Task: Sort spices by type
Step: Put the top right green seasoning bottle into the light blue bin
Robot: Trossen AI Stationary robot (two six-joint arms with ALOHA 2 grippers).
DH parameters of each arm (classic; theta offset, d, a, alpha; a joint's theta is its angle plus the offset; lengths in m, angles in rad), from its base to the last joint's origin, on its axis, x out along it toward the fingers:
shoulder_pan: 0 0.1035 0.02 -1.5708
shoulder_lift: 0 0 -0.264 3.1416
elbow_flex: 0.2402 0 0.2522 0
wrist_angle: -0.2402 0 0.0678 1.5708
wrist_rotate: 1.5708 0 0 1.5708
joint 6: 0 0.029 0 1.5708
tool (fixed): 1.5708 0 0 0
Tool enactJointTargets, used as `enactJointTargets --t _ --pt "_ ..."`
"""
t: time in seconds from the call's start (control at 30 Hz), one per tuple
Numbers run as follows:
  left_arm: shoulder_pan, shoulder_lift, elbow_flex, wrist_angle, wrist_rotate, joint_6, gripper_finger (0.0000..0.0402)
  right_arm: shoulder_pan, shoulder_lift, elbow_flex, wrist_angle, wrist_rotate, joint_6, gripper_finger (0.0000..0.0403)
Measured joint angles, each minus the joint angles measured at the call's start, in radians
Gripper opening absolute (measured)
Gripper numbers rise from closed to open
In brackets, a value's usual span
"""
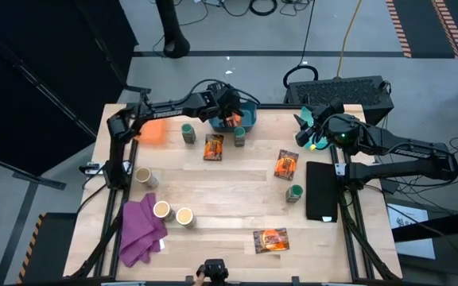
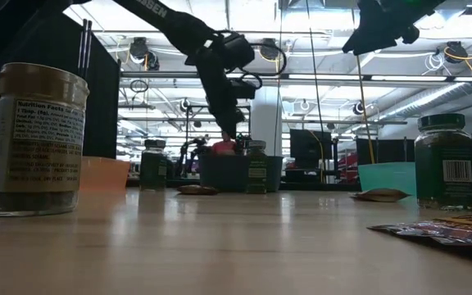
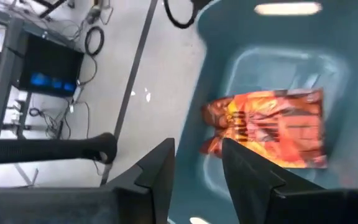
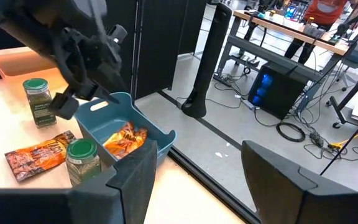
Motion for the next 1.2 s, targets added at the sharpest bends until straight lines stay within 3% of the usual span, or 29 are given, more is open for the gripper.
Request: enactJointTargets --t 0.23,0.4,0.47,0.83,1.2 --pt "-0.054 -0.071 0.0 -0.17 0.032 -0.089 0.014 0.0 0.0 0.0 0.0 0.001 0.01 0.0217" --pt "-0.097 -0.182 -0.037 -0.181 0.29 -0.187 0.014 0.0 0.0 0.0 0.0 0.001 0.027 0.0217" --pt "-0.128 -0.237 -0.085 -0.149 0.336 -0.206 0.0138 0.0 0.003 0.0 -0.001 0.001 0.042 0.0217" --pt "-0.329 -0.616 -0.455 0.172 0.34 -0.287 0.0134 0.0 0.051 0.0 0.011 0.0 0.106 0.0217" --pt "-0.451 -0.929 -0.788 0.418 0.18 -0.318 0.0134 0.003 0.164 0.0 0.112 -0.006 0.174 0.0217"
